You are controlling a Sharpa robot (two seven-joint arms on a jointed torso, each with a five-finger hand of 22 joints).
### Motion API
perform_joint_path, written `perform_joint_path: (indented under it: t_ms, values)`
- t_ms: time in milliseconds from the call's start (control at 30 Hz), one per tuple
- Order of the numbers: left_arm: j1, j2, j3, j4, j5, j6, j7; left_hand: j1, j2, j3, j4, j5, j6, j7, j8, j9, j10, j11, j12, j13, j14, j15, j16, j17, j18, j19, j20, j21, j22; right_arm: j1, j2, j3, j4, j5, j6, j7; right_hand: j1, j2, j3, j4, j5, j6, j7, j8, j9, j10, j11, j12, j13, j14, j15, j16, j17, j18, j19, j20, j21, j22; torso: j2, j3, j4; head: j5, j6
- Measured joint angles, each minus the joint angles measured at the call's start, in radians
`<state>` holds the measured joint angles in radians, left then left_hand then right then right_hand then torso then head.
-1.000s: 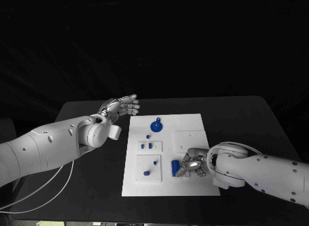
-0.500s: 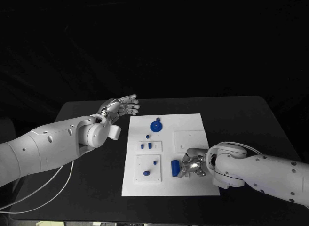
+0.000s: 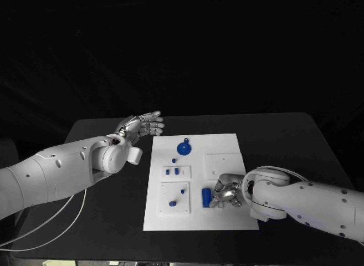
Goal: Assemble the parts on the task board
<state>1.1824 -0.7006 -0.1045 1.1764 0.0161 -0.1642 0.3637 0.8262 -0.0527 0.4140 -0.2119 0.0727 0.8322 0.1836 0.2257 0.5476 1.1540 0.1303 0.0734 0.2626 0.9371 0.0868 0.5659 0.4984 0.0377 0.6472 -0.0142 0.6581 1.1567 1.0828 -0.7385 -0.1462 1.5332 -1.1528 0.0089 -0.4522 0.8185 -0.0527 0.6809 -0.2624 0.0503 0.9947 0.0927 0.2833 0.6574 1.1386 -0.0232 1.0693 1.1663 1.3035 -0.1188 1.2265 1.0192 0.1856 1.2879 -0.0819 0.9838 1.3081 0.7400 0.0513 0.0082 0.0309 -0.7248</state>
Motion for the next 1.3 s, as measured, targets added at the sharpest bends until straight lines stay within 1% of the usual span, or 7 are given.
perform_joint_path:
  t_ms: [167, 300, 567, 700, 833, 1133, 1300]
  values:
    - [0.000, 0.000, 0.000, 0.000, 0.000, 0.000, -0.001, 0.000, 0.000, 0.000, 0.000, 0.000, 0.000, 0.000, 0.000, 0.000, 0.000, 0.000, 0.000, 0.000, 0.000, 0.000, 0.000, 0.001, 0.000, 0.000, 0.000, 0.000, 0.001, 0.000, -0.003, 0.000, 0.003, 0.000, -0.001, 0.001, -0.015, -0.019, 0.008, -0.008, 0.012, 0.001, 0.001, -0.007, -0.003, 0.004, 0.004, -0.002, 0.001, 0.000, 0.000, -0.005, 0.001, 0.000, 0.003, 0.003, 0.000, 0.000, 0.000, 0.0000, -0.0002, 0.000, 0.000]
    - [0.000, 0.000, 0.000, 0.000, 0.000, 0.000, -0.002, 0.000, 0.000, 0.000, 0.000, 0.000, 0.000, 0.000, 0.000, 0.000, 0.000, 0.000, 0.000, 0.000, 0.000, 0.000, 0.000, 0.001, 0.000, 0.000, 0.000, 0.000, 0.001, -0.001, -0.011, -0.001, 0.011, 0.002, -0.008, 0.007, -0.037, -0.056, -0.006, -0.013, 0.018, 0.001, 0.000, -0.015, -0.003, 0.004, 0.004, -0.002, 0.004, 0.000, 0.000, -0.005, 0.002, 0.001, 0.003, 0.003, 0.000, 0.000, 0.000, 0.0001, -0.0003, 0.000, 0.002]
    - [0.000, 0.001, 0.000, -0.003, 0.000, 0.001, -0.002, 0.000, 0.000, 0.000, 0.000, 0.000, 0.000, 0.000, 0.000, 0.000, 0.000, 0.000, 0.000, 0.000, 0.000, 0.000, -0.004, 0.002, 0.000, 0.000, 0.000, 0.000, 0.000, 0.007, -0.056, 0.007, 0.039, 0.027, -0.042, 0.040, -0.071, -0.112, -0.027, 0.024, 0.008, -0.038, 0.010, -0.040, -0.006, 0.003, 0.011, -0.006, 0.010, 0.000, 0.000, -0.010, 0.005, 0.003, 0.002, 0.005, -0.001, 0.000, 0.000, 0.0002, -0.0010, -0.005, 0.008]
    - [0.000, 0.001, 0.000, -0.008, 0.000, 0.002, -0.002, 0.000, 0.000, 0.000, 0.000, 0.000, 0.000, 0.000, 0.000, 0.000, 0.000, 0.000, 0.000, 0.000, 0.000, 0.000, -0.004, 0.002, 0.000, 0.000, 0.000, 0.000, 0.001, 0.024, -0.082, 0.043, 0.055, 0.037, -0.056, 0.057, -0.073, -0.119, -0.026, 0.039, 0.008, -0.047, 0.011, -0.046, -0.006, 0.003, 0.018, -0.005, 0.013, 0.003, 0.004, -0.010, 0.008, 0.003, 0.009, -0.002, -0.001, 0.000, 0.000, 0.0009, -0.0010, -0.008, 0.013]
    - [0.000, 0.001, 0.000, -0.012, 0.000, 0.002, -0.002, 0.000, 0.000, 0.000, 0.000, 0.000, 0.000, 0.000, 0.000, 0.000, 0.000, 0.000, 0.000, 0.000, 0.000, 0.000, -0.004, 0.002, 0.000, 0.000, 0.000, 0.000, 0.001, 0.050, -0.120, 0.068, 0.062, 0.044, -0.066, 0.071, -0.069, -0.123, -0.026, 0.044, 0.008, -0.048, 0.011, -0.046, -0.005, 0.003, 0.018, -0.006, 0.015, 0.004, 0.004, -0.010, 0.010, 0.003, 0.009, -0.002, -0.001, 0.000, 0.000, 0.0011, -0.0011, -0.015, 0.019]
    - [0.000, 0.003, 0.000, -0.013, 0.000, 0.004, -0.002, 0.000, 0.000, 0.000, 0.000, 0.000, 0.000, 0.000, 0.000, -0.001, 0.000, 0.000, 0.000, 0.000, 0.000, 0.000, -0.004, 0.003, 0.000, 0.000, 0.000, 0.000, 0.001, 0.134, -0.193, 0.074, 0.009, 0.043, -0.062, 0.075, -0.057, -0.118, -0.025, 0.045, 0.006, -0.051, 0.011, -0.046, 0.003, 0.003, 0.018, -0.006, 0.018, 0.004, 0.004, -0.009, 0.015, 0.003, 0.016, -0.006, -0.002, 0.000, 0.000, 0.0007, -0.0018, -0.043, 0.037]
    - [0.000, 0.003, 0.000, -0.012, 0.000, 0.004, -0.002, 0.000, 0.000, 0.000, 0.000, 0.000, 0.000, 0.000, 0.000, -0.001, 0.000, 0.000, 0.000, 0.000, 0.000, 0.000, -0.004, 0.003, 0.000, 0.000, 0.000, 0.000, 0.001, 0.151, -0.217, 0.075, -0.049, 0.018, -0.030, 0.059, -0.036, -0.116, -0.019, 0.039, 0.004, -0.051, 0.011, -0.041, 0.009, 0.003, 0.018, -0.006, 0.019, 0.004, 0.004, -0.009, 0.016, 0.003, 0.016, -0.006, -0.002, 0.000, 0.000, 0.0006, -0.0018, -0.063, 0.044]
